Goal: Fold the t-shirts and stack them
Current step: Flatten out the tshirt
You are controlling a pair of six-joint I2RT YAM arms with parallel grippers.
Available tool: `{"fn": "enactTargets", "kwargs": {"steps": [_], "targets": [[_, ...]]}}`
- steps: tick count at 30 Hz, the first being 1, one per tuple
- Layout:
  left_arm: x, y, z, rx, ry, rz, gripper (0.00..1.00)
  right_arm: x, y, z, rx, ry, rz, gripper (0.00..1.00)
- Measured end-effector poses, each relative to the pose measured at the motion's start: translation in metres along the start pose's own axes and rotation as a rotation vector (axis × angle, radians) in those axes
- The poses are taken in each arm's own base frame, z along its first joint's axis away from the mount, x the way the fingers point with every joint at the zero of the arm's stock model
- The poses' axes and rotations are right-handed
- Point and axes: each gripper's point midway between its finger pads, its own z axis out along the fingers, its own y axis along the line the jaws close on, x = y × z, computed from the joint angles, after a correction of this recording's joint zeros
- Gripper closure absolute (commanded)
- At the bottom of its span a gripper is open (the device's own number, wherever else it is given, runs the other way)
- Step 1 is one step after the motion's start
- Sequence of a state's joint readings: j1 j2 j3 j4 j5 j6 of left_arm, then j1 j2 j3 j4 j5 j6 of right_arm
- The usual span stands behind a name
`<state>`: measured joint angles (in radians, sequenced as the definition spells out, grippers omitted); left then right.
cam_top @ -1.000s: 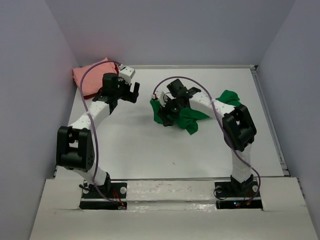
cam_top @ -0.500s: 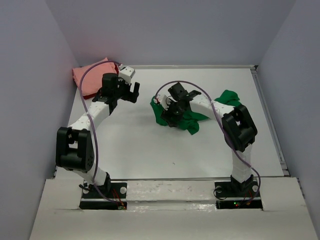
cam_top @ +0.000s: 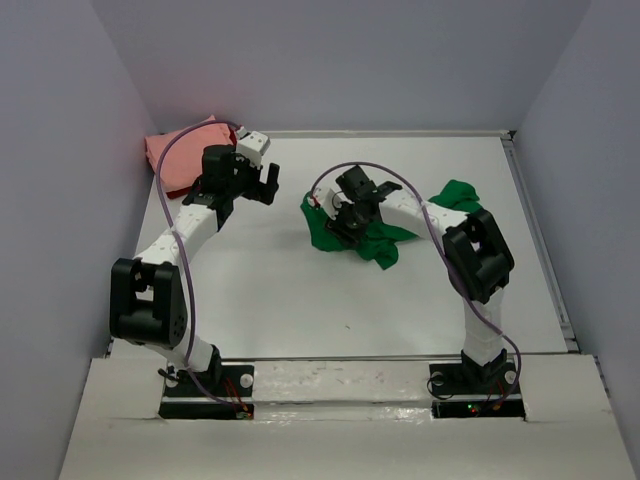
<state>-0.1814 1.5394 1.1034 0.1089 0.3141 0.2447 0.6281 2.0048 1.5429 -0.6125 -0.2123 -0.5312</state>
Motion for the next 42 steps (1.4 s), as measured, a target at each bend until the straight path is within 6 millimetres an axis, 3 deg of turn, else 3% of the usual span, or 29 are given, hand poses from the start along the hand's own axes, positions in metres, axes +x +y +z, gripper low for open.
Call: {"fn": "enactTargets", "kwargs": {"steps": [5,10,12,14,15,31,36,42], "targets": [[0.0,-0.001,0.0,0.006,0.0,0.0,0.01,0.025,0.011,0.008,-0.029,0.057,0.009,0.41],[0.0,-0.002,0.0,0.012,-0.001,0.0,0.01,0.033,0.016,0.003,-0.032,0.065,0.008,0.4],[0.0,-0.002,0.0,0.013,-0.002,0.0,0.01,0.033,0.017,0.0,-0.031,0.062,0.007,0.5],[0.0,-0.003,0.0,0.016,-0.002,0.0,0.01,0.032,0.017,0.0,-0.029,0.06,0.004,0.76],[0.0,-0.003,0.0,0.017,-0.002,0.0,0.01,0.032,0.016,0.0,-0.028,0.06,0.002,1.0],[0.0,-0.006,-0.002,0.026,-0.005,0.0,0.01,0.017,0.005,0.0,0.002,0.04,0.014,1.0],[0.0,-0.007,-0.002,0.033,-0.006,-0.004,0.02,-0.02,-0.011,-0.018,0.044,-0.03,0.011,1.0],[0.0,-0.009,-0.002,0.044,-0.008,-0.011,0.01,-0.127,-0.049,-0.087,0.147,-0.256,-0.019,1.0]]}}
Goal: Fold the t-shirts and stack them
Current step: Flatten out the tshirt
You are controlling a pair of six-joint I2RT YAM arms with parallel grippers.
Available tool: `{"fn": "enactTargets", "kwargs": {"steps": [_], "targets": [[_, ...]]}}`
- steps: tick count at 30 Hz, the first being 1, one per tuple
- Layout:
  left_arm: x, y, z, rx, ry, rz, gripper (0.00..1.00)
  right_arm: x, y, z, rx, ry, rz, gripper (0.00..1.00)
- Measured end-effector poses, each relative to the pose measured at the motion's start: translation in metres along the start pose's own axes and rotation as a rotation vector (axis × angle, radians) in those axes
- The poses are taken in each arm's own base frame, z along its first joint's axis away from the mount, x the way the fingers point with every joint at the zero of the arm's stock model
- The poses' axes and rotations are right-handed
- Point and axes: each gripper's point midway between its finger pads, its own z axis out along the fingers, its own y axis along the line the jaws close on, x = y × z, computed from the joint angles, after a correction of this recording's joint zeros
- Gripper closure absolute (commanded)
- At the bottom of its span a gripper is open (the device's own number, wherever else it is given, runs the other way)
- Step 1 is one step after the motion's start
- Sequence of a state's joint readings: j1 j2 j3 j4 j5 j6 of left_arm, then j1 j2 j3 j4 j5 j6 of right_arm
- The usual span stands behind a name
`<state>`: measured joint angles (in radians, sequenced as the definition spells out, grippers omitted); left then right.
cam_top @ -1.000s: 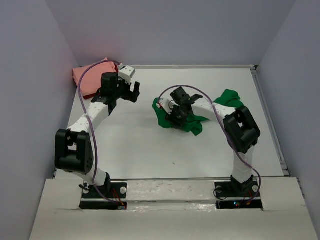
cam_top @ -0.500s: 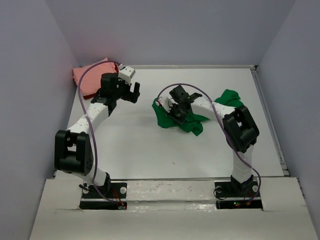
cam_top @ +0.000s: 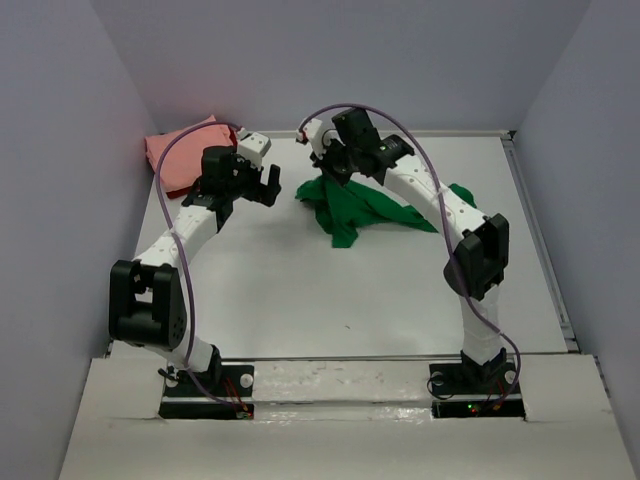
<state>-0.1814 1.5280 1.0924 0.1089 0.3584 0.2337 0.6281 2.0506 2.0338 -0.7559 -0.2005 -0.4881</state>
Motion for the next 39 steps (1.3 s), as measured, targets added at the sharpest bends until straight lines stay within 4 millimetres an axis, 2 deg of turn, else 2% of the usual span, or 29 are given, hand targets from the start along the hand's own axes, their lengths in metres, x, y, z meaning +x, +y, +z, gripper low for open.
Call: {"fn": "enactTargets", "kwargs": {"steps": [2,4,6,9,12,14,17,18,20,24,25,27,30,33,36,37,39], "targets": [[0.0,0.0,0.0,0.001,0.0,-0.002,0.01,-0.033,-0.012,-0.016,0.051,-0.086,-0.025,1.0],[0.0,0.0,0.0,0.001,0.0,-0.003,0.01,-0.047,-0.012,-0.027,0.063,-0.118,-0.037,1.0],[0.0,0.0,0.0,0.001,0.0,-0.004,0.02,-0.053,-0.01,-0.03,0.069,-0.127,-0.043,1.0],[0.0,0.0,0.0,0.001,0.0,-0.004,0.02,-0.049,-0.014,-0.03,0.102,-0.103,-0.042,1.0],[-0.002,0.0,-0.001,0.0,-0.005,-0.003,0.01,-0.043,-0.03,-0.034,0.162,-0.084,-0.031,1.0],[-0.004,-0.001,-0.003,-0.001,-0.011,-0.002,0.01,-0.035,-0.052,-0.041,0.221,-0.069,-0.009,1.0],[-0.008,-0.001,-0.005,0.0,-0.021,0.0,0.01,-0.012,-0.105,-0.066,0.351,-0.041,0.052,1.0],[-0.009,-0.001,-0.005,0.001,-0.024,0.0,0.01,-0.003,-0.124,-0.077,0.396,-0.035,0.075,1.0],[-0.009,-0.002,-0.006,0.002,-0.025,0.0,0.01,0.019,-0.172,-0.113,0.527,-0.022,0.131,1.0],[-0.009,-0.002,-0.006,0.004,-0.025,0.0,0.01,0.046,-0.218,-0.164,0.676,-0.01,0.194,1.0],[-0.009,-0.002,-0.006,0.005,-0.025,0.0,0.01,0.057,-0.229,-0.183,0.723,-0.007,0.214,1.0],[-0.009,-0.002,-0.006,0.005,-0.025,0.0,0.01,0.071,-0.236,-0.203,0.766,0.007,0.233,1.0],[-0.01,-0.002,-0.006,0.006,-0.026,0.0,0.01,0.095,-0.235,-0.215,0.794,0.039,0.257,1.0],[-0.009,-0.003,-0.006,0.011,-0.026,0.0,0.01,0.124,-0.22,-0.206,0.764,0.102,0.278,1.0],[-0.01,-0.006,-0.006,0.024,-0.027,0.0,0.01,0.158,-0.199,-0.185,0.71,0.178,0.297,1.0],[-0.01,-0.006,-0.006,0.026,-0.027,-0.001,0.01,0.176,-0.187,-0.176,0.679,0.222,0.308,1.0],[-0.01,-0.007,-0.006,0.031,-0.027,-0.003,0.01,0.199,-0.17,-0.163,0.635,0.275,0.321,1.0]]}}
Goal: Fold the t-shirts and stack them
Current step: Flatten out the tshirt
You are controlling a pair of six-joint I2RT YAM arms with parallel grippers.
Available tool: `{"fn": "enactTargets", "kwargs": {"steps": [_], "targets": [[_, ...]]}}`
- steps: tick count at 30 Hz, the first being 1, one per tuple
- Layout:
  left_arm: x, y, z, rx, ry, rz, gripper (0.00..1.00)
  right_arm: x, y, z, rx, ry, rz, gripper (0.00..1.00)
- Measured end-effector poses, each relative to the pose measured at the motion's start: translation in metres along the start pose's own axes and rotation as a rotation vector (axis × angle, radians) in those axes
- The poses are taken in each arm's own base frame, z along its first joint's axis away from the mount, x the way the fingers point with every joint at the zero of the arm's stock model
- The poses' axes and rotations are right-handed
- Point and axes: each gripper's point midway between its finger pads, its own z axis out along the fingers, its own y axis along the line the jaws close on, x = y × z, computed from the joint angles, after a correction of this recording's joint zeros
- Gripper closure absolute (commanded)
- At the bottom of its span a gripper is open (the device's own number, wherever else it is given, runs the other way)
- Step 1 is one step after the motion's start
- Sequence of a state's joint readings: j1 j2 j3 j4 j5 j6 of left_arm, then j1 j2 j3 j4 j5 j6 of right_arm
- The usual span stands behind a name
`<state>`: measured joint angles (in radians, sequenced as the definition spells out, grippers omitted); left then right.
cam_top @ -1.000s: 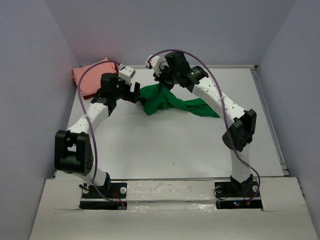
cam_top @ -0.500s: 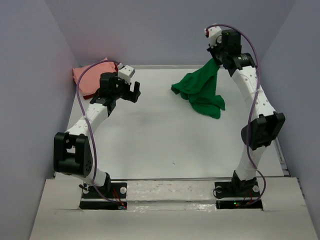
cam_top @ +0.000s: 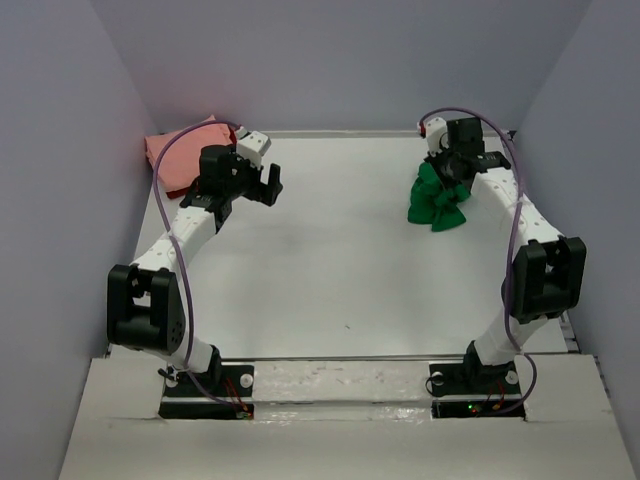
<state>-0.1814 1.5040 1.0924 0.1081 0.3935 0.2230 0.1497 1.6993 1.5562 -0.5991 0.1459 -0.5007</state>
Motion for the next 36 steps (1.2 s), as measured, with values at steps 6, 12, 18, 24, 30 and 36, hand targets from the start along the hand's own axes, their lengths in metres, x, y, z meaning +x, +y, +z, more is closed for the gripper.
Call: {"fn": "enactTargets", "kwargs": {"steps": [6,12,18,24,30,36], "targets": [[0.0,-0.003,0.0,0.013,-0.001,-0.004,0.01,0.029,0.025,0.006,-0.074,0.053,0.008,1.0],[-0.001,-0.009,0.001,0.028,-0.002,0.0,0.01,0.031,0.023,0.011,-0.045,0.042,0.014,1.0],[-0.001,-0.01,0.002,0.035,-0.003,0.001,0.01,0.056,0.007,0.026,0.047,0.127,0.004,1.0],[-0.001,-0.012,0.002,0.043,-0.004,-0.003,0.01,0.085,-0.013,0.037,0.162,0.223,-0.004,0.67],[-0.002,-0.019,0.003,0.064,-0.005,-0.002,0.01,0.118,-0.025,0.056,0.23,0.337,0.002,0.0],[-0.014,-0.034,0.015,0.105,0.003,0.011,0.01,0.104,-0.033,0.052,0.178,0.293,0.125,0.0]]}}
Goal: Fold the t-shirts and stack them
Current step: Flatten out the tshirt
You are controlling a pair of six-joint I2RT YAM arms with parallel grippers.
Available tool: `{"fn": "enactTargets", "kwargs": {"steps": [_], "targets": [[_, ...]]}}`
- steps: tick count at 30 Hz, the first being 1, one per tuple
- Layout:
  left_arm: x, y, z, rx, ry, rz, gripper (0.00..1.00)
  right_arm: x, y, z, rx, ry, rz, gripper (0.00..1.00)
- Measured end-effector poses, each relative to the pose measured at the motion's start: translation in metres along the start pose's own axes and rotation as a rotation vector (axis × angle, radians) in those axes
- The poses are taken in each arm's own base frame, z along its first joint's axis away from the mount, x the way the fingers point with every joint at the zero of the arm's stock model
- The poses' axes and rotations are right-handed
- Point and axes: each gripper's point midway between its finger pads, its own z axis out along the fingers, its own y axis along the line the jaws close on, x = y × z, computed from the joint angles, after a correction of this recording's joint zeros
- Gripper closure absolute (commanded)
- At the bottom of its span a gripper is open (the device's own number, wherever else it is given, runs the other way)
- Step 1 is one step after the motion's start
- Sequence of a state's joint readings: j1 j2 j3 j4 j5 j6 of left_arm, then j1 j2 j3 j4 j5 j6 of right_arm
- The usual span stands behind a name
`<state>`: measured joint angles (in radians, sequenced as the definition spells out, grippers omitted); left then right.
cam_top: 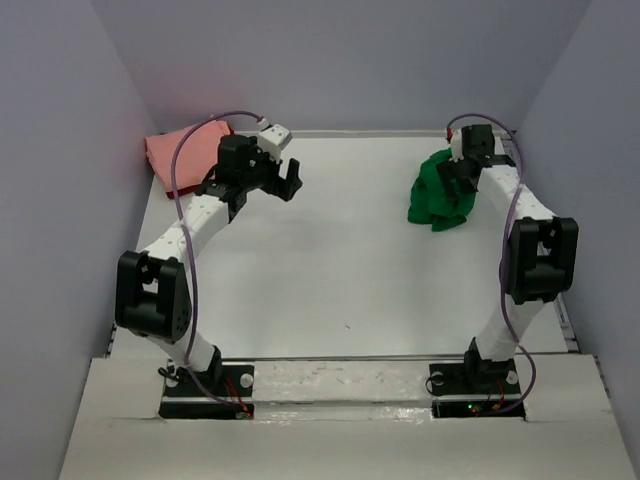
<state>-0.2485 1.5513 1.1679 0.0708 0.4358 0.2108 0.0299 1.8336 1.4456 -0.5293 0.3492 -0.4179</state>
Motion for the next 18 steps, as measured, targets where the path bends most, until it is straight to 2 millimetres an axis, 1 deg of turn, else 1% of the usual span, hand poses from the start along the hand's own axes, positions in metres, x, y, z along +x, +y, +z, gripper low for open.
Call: {"fn": "enactTargets", "kwargs": {"steps": [2,3,4,6,7,9,10,11,12,13,15,16,17,18], "targets": [[-0.015,-0.011,0.016,0.035,-0.006,0.018,0.03,-0.029,-0.011,-0.013,-0.044,-0.083,0.082,0.0],[-0.026,-0.022,0.03,0.069,-0.015,0.033,0.04,-0.046,-0.018,-0.023,-0.064,-0.143,0.121,0.0],[-0.031,-0.028,0.039,0.091,-0.018,0.041,0.04,-0.062,-0.025,-0.037,-0.086,-0.204,0.156,0.0],[-0.044,-0.05,0.067,0.159,-0.019,0.06,0.04,-0.08,-0.034,-0.064,-0.121,-0.297,0.196,0.0],[-0.047,-0.058,0.079,0.18,-0.018,0.066,0.03,-0.083,-0.038,-0.075,-0.129,-0.326,0.205,0.0],[-0.049,-0.082,0.106,0.241,-0.008,0.078,0.03,-0.088,-0.045,-0.095,-0.144,-0.382,0.216,0.0],[-0.048,-0.093,0.116,0.27,0.001,0.077,0.03,-0.088,-0.047,-0.1,-0.152,-0.397,0.219,0.0],[-0.044,-0.11,0.132,0.32,0.022,0.064,0.03,-0.086,-0.048,-0.102,-0.158,-0.4,0.221,0.0],[-0.043,-0.117,0.14,0.342,0.027,0.058,0.03,-0.082,-0.048,-0.101,-0.163,-0.395,0.224,0.0],[-0.042,-0.129,0.153,0.379,0.033,0.047,0.03,-0.077,-0.048,-0.099,-0.166,-0.386,0.227,0.0],[-0.032,-0.144,0.171,0.432,0.061,0.02,0.03,-0.065,-0.045,-0.089,-0.178,-0.349,0.228,0.0],[-0.026,-0.149,0.179,0.449,0.076,0.007,0.03,-0.059,-0.042,-0.084,-0.186,-0.326,0.228,0.0],[-0.015,-0.152,0.187,0.465,0.1,-0.007,0.03,-0.055,-0.042,-0.08,-0.188,-0.311,0.23,0.0],[-0.009,-0.153,0.19,0.471,0.114,-0.014,0.03,-0.051,-0.04,-0.076,-0.193,-0.295,0.23,0.0]]}}
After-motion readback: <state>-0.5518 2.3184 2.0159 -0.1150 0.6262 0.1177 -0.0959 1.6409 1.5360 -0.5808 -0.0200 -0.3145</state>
